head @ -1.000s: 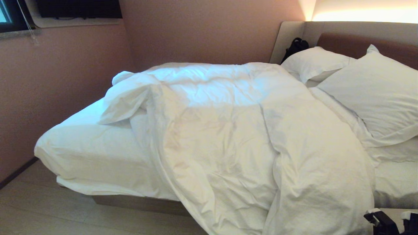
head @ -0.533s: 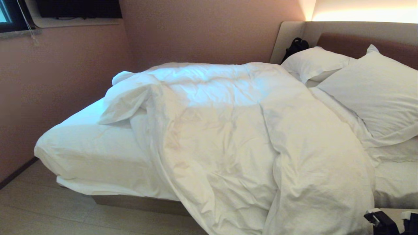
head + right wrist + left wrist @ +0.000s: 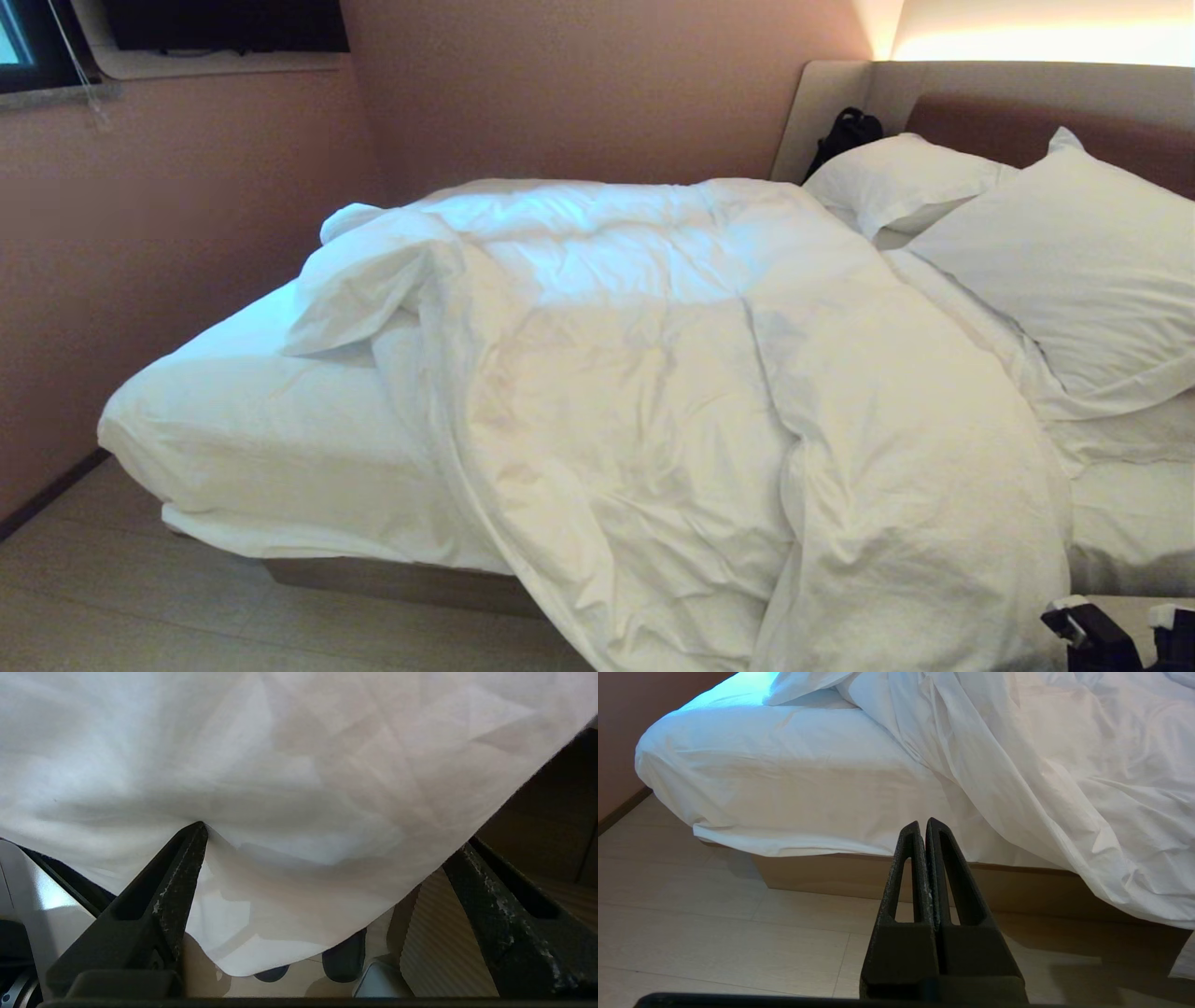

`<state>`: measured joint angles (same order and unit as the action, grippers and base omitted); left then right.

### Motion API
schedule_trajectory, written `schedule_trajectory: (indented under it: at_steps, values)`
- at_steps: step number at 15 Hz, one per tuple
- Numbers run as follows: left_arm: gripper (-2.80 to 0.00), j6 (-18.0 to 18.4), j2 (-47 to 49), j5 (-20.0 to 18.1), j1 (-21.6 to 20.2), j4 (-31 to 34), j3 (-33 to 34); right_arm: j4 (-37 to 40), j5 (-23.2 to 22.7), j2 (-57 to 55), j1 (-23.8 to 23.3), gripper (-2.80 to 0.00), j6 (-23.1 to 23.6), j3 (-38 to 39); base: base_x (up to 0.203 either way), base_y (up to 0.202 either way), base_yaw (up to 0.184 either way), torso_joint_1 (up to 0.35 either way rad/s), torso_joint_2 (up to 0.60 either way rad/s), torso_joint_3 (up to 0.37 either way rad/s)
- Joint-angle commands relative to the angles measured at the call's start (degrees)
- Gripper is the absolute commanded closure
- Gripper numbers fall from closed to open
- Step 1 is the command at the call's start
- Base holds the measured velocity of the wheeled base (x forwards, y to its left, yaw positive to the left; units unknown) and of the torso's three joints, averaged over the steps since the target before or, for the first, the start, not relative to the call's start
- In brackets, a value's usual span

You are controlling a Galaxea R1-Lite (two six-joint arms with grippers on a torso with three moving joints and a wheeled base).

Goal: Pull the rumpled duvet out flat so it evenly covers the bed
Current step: Flatten the corners of the folded blanket

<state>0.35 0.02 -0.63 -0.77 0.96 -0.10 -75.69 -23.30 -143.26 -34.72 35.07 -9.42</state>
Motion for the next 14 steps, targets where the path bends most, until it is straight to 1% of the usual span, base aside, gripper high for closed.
schedule_trajectory:
  at_steps: [1,5,7,9,11,12,13,14]
  values:
    - [0.00,0.0,0.0,0.0,0.0,0.0,0.0,-0.2,0.1,0.7,0.0,-2.80,-0.1,0.1,0.000,0.000,0.000,0.000,0.00,0.000]
    - [0.00,0.0,0.0,0.0,0.0,0.0,0.0,0.0,0.4,3.2,-0.8,-2.80,-1.4,1.7,0.000,0.000,0.000,0.000,0.00,0.000]
    - [0.00,0.0,0.0,0.0,0.0,0.0,0.0,0.1,0.1,6.6,-3.8,-2.80,-1.9,4.1,0.000,0.000,0.000,0.000,0.00,0.000]
    - [0.00,0.0,0.0,0.0,0.0,0.0,0.0,0.4,-0.5,9.7,-8.0,-2.80,-2.2,5.6,0.000,0.000,0.000,0.000,0.00,0.000]
    - [0.00,0.0,0.0,0.0,0.0,0.0,0.0,0.4,-1.3,11.0,-9.7,-2.80,-3.3,5.7,0.000,0.000,0.000,0.000,0.00,0.000]
    - [0.00,0.0,0.0,0.0,0.0,0.0,0.0,0.4,-2.8,11.7,-10.4,-2.80,-4.0,5.8,0.000,0.000,0.000,0.000,0.00,0.000]
    - [0.00,0.0,0.0,0.0,0.0,0.0,0.0,0.4,-4.0,11.6,-10.5,-2.80,-4.0,6.1,0.000,0.000,0.000,0.000,0.00,0.000]
    - [0.00,0.0,0.0,-0.1,0.0,0.0,0.0,0.4,-4.1,11.4,-10.4,-2.80,-3.9,6.1,0.000,0.000,0.000,0.000,0.00,0.000]
